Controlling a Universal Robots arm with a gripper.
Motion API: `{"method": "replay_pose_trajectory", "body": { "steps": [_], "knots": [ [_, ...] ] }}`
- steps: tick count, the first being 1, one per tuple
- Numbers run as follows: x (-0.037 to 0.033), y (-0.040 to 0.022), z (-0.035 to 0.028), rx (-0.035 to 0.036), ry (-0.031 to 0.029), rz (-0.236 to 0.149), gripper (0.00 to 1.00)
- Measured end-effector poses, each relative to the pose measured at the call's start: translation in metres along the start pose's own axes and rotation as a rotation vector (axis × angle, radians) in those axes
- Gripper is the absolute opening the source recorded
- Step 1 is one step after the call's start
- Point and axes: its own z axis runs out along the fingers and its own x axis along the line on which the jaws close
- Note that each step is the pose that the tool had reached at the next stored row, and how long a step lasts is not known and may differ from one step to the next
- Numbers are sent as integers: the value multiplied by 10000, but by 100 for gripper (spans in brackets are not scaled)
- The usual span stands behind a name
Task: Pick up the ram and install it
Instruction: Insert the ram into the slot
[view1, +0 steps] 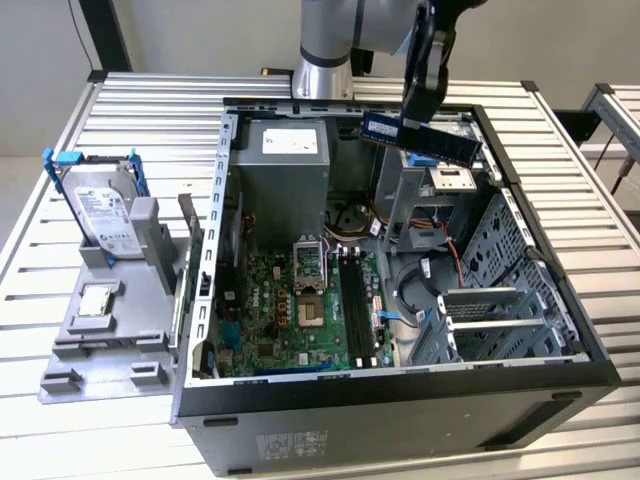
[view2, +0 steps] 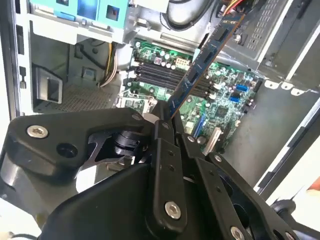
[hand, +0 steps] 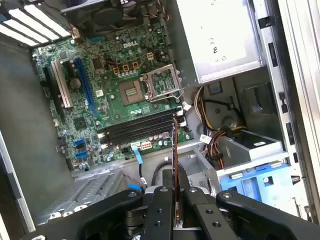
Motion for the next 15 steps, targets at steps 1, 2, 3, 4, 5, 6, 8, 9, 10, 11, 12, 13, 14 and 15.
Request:
{"method": "replay_pose_trajectory", "body": {
  "steps": [1,2,3,4,5,6,8,9,10,11,12,13,14,15],
  "knots": [
    [0,0,0,1,-1,110,0],
    [0,0,0,2,-1,202,0],
    [0,0,0,2,-1,274,0],
    [0,0,0,3,-2,318,0],
    [0,0,0,3,-2,348,0],
    [0,0,0,3,-2,348,0],
    [0,0,0,3,-2,349,0],
    [0,0,0,3,-1,349,0],
    [0,0,0,3,-1,349,0],
    [0,0,0,4,-1,349,0],
    [0,0,0,4,-2,349,0],
    [0,0,0,3,-1,349,0],
    [0,0,0,4,-1,349,0],
    [0,0,0,4,-1,355,0]
  ]
}}
